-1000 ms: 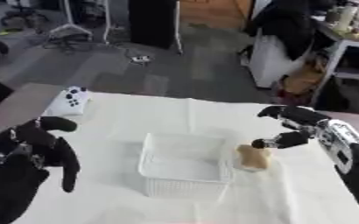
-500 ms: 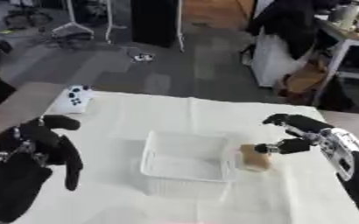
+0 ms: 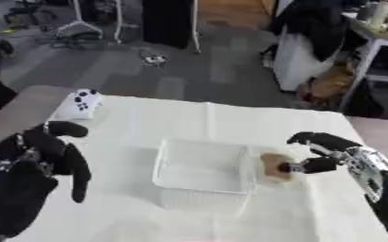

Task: Pick up objects on the table and place them in the box.

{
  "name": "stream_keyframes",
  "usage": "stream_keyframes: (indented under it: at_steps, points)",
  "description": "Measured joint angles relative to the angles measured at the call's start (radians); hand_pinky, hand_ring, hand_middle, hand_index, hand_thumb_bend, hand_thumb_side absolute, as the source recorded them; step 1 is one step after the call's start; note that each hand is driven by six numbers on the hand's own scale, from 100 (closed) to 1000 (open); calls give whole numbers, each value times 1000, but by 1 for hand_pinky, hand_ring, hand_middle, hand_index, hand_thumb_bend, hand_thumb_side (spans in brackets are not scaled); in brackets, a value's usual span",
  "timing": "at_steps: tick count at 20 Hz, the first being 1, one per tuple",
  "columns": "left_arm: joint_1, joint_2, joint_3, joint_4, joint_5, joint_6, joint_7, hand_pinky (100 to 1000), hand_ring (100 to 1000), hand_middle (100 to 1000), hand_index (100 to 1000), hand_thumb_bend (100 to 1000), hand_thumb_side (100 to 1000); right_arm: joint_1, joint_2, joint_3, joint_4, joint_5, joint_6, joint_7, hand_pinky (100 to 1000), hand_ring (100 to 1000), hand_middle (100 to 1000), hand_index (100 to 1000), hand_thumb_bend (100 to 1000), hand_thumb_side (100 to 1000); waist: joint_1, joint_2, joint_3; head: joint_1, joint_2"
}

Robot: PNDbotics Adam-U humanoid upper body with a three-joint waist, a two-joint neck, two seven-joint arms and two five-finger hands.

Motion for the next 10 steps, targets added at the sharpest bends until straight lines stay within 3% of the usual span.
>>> stream_keyframes:
  at_steps: [10]
  points:
    - [0, 0, 0, 0, 0, 1, -1, 313, 553, 765, 733, 592, 834, -1, 13, 16, 1, 24, -23, 19, 1000, 916, 938, 945, 845, 980, 0, 0, 1, 0, 0]
